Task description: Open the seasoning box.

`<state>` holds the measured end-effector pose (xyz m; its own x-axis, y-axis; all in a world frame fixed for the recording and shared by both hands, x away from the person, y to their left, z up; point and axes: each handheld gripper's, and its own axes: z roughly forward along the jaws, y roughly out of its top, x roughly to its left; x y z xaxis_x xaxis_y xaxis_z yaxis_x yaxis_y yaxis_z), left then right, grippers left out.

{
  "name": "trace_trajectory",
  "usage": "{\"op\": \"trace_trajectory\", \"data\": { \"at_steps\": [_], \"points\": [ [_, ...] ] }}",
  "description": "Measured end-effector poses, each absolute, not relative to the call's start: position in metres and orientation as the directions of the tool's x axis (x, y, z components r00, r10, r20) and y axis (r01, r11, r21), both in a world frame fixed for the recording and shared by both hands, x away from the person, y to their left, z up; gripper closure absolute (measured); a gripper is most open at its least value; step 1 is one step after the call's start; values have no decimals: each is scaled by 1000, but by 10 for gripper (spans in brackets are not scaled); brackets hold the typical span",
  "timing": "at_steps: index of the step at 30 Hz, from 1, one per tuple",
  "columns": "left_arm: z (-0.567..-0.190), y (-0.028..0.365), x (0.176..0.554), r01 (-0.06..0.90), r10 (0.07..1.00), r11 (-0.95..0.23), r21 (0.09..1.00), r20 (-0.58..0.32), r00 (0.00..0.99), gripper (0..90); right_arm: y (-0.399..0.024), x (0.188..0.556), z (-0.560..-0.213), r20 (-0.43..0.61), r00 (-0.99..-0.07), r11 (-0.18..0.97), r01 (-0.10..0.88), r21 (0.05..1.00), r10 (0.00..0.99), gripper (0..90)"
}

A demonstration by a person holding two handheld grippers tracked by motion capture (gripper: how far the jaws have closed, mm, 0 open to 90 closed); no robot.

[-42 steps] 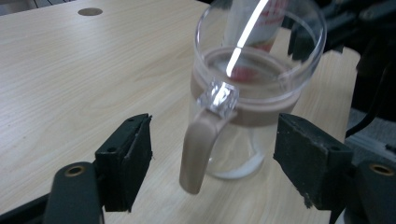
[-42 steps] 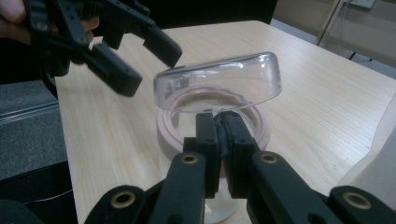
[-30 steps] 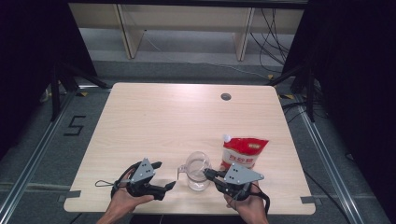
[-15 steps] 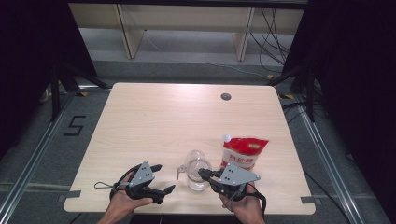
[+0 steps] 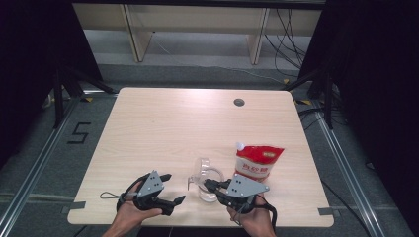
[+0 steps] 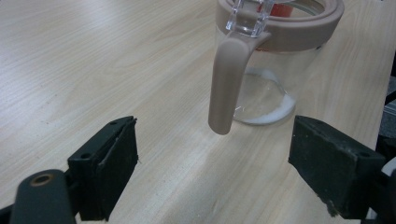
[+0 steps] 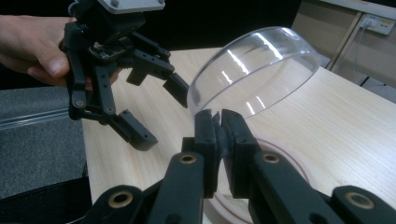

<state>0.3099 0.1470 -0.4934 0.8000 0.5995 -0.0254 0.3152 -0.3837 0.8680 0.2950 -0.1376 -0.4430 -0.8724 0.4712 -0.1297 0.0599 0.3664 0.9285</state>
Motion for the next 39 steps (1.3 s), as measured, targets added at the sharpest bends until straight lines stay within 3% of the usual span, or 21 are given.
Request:
{"op": "trace_trajectory", "data": {
  "at_steps": [27,34,39],
  "points": [
    [-495,147,312,315,592,-397,862,-22,806,151,-126,293,-443,-120,-886,371,63,926,449,845],
    [-495,149,312,330,603,-389,860,-33,797,151,-149,294,-443,-133,-877,377,59,924,462,809],
    [-495,148,312,332,598,-385,861,-41,800,152,-179,294,-444,-97,-860,364,108,925,501,741]
  ]
}}
